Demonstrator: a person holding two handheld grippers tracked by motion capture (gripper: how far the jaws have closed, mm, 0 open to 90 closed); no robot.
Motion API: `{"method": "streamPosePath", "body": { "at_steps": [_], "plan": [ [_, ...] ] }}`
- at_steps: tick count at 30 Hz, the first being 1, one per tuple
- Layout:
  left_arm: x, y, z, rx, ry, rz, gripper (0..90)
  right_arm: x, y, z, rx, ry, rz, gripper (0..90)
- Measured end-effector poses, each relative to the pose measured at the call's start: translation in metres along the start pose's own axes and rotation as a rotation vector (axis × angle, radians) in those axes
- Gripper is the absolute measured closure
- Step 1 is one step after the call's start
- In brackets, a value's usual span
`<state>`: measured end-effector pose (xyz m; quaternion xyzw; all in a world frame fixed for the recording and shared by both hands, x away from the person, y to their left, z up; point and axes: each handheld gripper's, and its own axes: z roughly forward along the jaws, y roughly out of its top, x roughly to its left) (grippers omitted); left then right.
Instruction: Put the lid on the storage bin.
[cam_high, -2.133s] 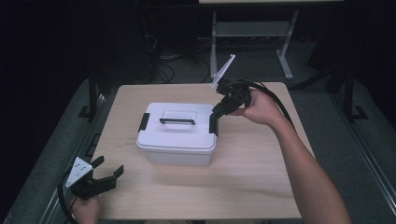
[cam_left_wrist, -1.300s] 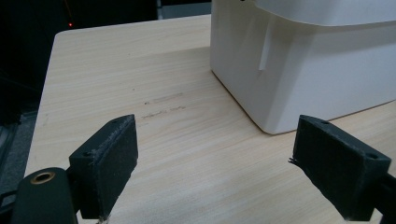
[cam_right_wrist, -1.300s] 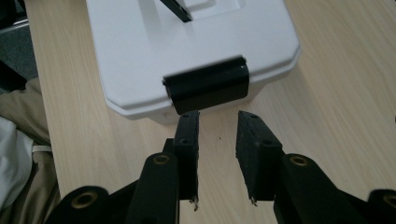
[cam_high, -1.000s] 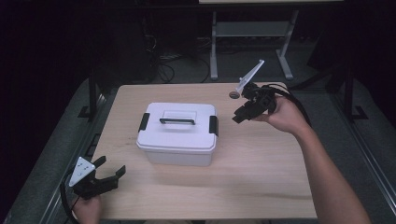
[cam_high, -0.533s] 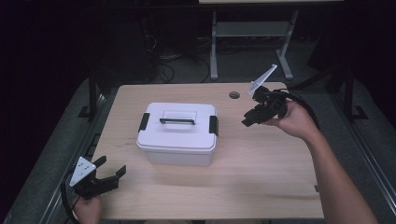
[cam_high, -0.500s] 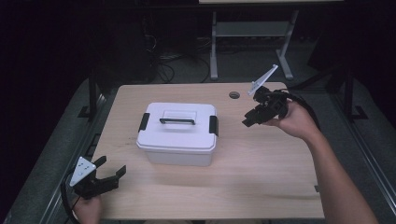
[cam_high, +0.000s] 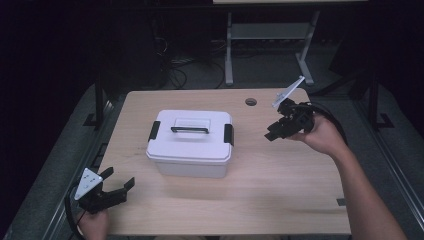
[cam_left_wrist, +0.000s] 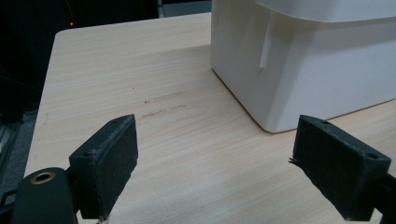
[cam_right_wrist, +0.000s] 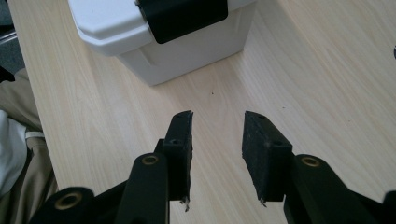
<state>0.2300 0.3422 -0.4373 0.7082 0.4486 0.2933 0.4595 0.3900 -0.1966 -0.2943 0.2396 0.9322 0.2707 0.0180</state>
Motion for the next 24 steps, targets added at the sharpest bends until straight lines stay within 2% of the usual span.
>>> {"method": "streamPosePath", "body": {
  "at_steps": [24],
  "plan": [
    [-0.001, 0.0, 0.0, 0.004, 0.002, 0.005, 13.3, -0.004, -0.032, 0.005, -0.009, -0.006, 0.055, 53.3]
  ]
}}
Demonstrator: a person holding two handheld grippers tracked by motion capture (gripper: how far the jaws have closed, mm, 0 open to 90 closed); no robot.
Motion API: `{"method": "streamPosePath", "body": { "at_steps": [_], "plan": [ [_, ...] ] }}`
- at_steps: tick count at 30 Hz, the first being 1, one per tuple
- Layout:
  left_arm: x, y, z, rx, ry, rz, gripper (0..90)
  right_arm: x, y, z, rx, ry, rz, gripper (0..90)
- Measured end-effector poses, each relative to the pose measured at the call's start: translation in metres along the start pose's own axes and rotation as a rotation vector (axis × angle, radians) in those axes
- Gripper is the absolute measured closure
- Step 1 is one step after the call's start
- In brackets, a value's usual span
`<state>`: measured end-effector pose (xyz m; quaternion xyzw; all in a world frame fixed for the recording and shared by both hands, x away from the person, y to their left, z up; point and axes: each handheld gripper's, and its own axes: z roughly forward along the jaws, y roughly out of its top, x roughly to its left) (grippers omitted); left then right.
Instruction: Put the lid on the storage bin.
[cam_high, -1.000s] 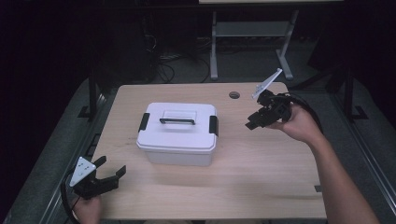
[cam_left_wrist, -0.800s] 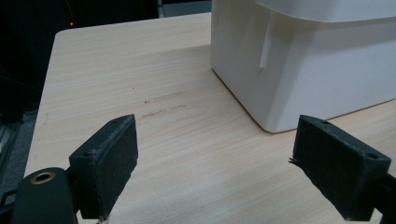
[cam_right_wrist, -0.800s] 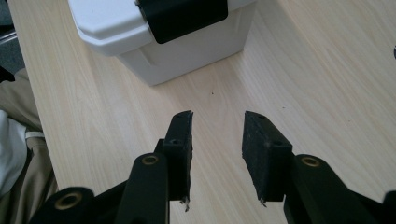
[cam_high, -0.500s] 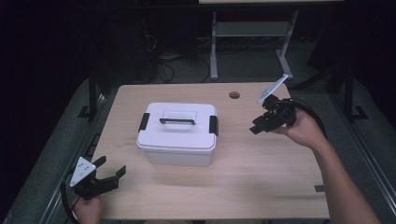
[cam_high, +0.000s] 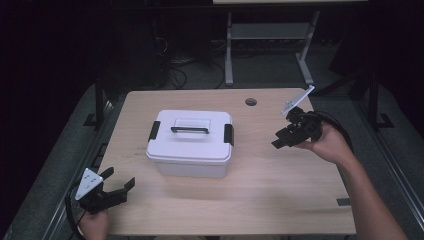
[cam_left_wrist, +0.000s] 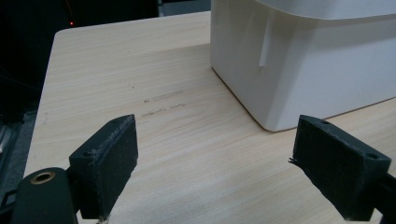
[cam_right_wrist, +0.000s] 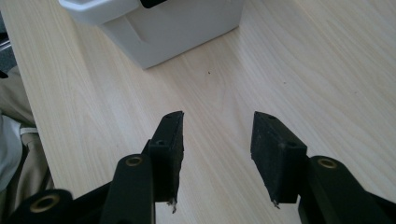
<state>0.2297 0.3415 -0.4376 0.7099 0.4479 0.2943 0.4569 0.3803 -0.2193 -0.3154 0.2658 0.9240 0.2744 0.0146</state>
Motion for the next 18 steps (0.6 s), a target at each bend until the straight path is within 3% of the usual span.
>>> {"method": "streamPosePath", "body": {
  "at_steps": [18],
  "plan": [
    [-0.001, 0.0, 0.0, 0.003, 0.002, 0.004, 13.3, -0.002, -0.022, 0.003, -0.005, -0.001, 0.027, 51.5]
  ]
}}
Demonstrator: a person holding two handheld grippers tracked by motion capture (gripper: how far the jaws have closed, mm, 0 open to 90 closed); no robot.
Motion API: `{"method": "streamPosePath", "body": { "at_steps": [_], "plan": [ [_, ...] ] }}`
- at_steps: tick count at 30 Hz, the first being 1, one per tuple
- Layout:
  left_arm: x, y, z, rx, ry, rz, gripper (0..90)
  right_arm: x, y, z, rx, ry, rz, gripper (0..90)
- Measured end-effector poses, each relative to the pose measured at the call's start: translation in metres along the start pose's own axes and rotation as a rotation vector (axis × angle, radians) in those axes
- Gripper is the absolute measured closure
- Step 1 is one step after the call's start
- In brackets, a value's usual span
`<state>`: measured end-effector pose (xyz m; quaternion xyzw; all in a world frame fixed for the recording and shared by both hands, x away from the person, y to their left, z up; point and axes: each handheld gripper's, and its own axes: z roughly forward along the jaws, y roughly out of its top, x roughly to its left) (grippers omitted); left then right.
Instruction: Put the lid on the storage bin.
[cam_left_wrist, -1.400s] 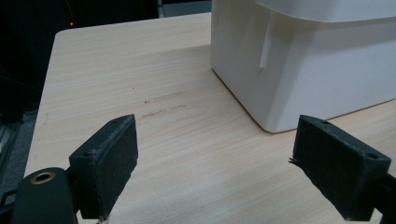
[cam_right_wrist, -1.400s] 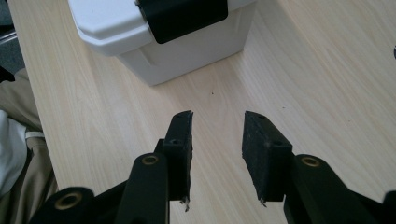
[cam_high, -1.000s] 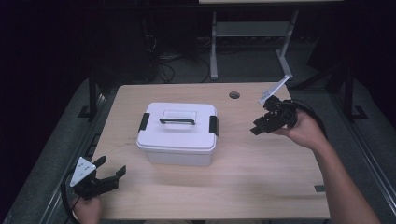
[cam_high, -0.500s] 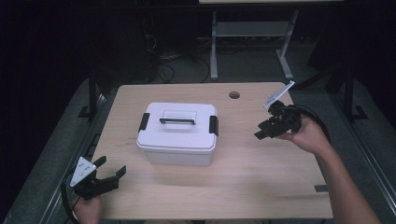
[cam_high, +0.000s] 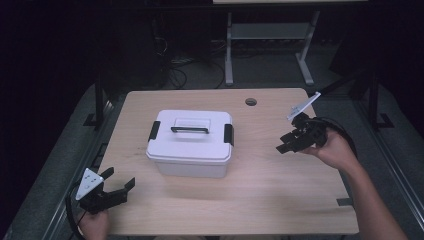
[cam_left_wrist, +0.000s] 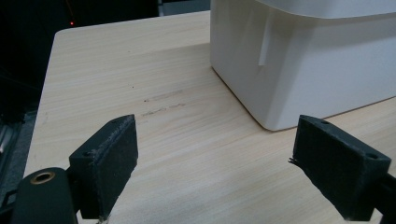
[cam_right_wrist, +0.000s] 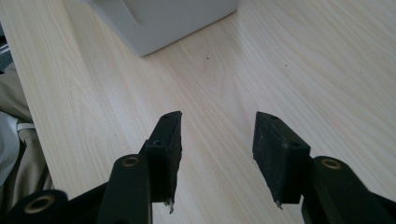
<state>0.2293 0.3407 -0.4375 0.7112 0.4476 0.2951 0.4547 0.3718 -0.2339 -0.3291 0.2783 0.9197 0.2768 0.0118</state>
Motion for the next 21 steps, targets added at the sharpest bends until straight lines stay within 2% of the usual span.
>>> {"method": "streamPosePath", "body": {
  "at_steps": [21],
  "plan": [
    [0.0, 0.0, 0.0, -0.001, 0.004, 0.002, 13.3, -0.003, -0.024, 0.006, 0.007, 0.005, 0.033, 49.9]
  ]
}}
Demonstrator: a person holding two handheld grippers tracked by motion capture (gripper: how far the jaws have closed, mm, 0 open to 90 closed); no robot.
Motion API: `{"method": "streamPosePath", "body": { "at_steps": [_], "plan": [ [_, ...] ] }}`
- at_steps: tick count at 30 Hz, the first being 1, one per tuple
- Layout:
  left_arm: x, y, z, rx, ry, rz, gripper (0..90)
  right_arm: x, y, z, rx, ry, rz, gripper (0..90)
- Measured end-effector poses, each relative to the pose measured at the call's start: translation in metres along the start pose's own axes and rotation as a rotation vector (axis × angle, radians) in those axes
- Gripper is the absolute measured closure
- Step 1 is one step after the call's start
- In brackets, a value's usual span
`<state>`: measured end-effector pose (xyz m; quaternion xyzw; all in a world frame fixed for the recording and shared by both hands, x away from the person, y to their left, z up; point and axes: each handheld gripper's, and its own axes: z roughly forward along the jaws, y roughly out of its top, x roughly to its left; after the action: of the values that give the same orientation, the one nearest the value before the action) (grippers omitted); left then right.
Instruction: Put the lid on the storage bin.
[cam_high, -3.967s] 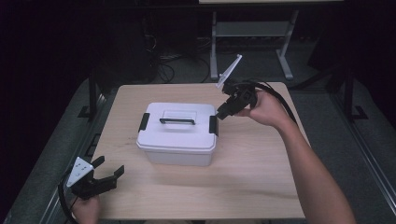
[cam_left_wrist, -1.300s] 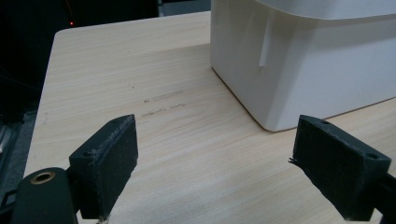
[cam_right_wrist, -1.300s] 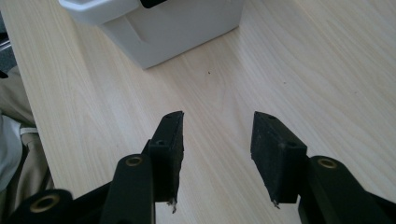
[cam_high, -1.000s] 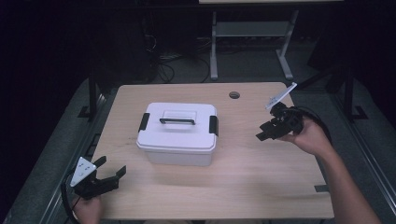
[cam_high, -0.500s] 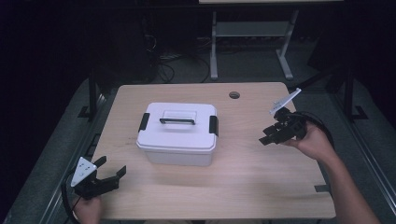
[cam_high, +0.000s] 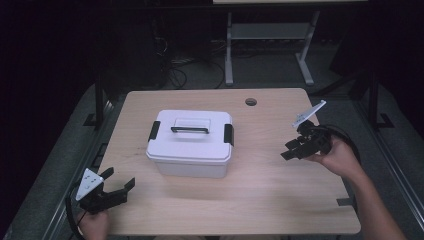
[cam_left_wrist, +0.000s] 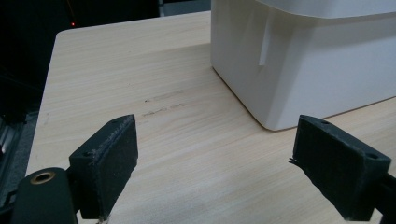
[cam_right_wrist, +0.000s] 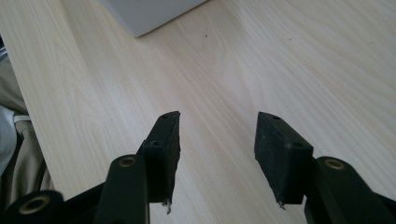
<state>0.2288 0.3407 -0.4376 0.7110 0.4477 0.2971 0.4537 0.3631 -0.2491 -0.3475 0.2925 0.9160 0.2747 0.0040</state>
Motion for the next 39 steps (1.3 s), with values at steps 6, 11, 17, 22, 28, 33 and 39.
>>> {"method": "streamPosePath", "body": {
  "at_steps": [6, 11, 17, 22, 28, 33, 39],
  "plan": [
    [0.0, 0.0, 0.0, 0.001, 0.0, 0.001, 13.3, 0.0, -0.007, 0.001, -0.006, 0.005, 0.01, 49.9],
    [0.0, 0.0, 0.0, 0.002, 0.0, 0.001, 13.3, -0.001, -0.014, 0.003, -0.004, 0.011, 0.021, 49.9],
    [0.0, 0.0, 0.0, 0.002, 0.0, 0.001, 13.3, -0.001, -0.022, 0.006, -0.008, 0.016, 0.028, 49.9],
    [0.0, 0.0, 0.0, 0.003, 0.001, 0.002, 13.3, -0.001, -0.029, 0.009, -0.008, 0.02, 0.037, 49.6],
    [0.0, 0.0, 0.0, 0.003, 0.002, 0.003, 13.3, -0.002, -0.038, 0.013, -0.008, 0.027, 0.051, 49.2],
    [0.0, 0.0, 0.0, 0.004, 0.002, 0.003, 13.3, -0.003, -0.043, 0.015, -0.011, 0.029, 0.055, 48.9],
    [-0.001, 0.0, 0.0, 0.005, 0.002, 0.004, 13.3, -0.002, -0.048, 0.017, -0.009, 0.032, 0.06, 48.7]
  ]
}}
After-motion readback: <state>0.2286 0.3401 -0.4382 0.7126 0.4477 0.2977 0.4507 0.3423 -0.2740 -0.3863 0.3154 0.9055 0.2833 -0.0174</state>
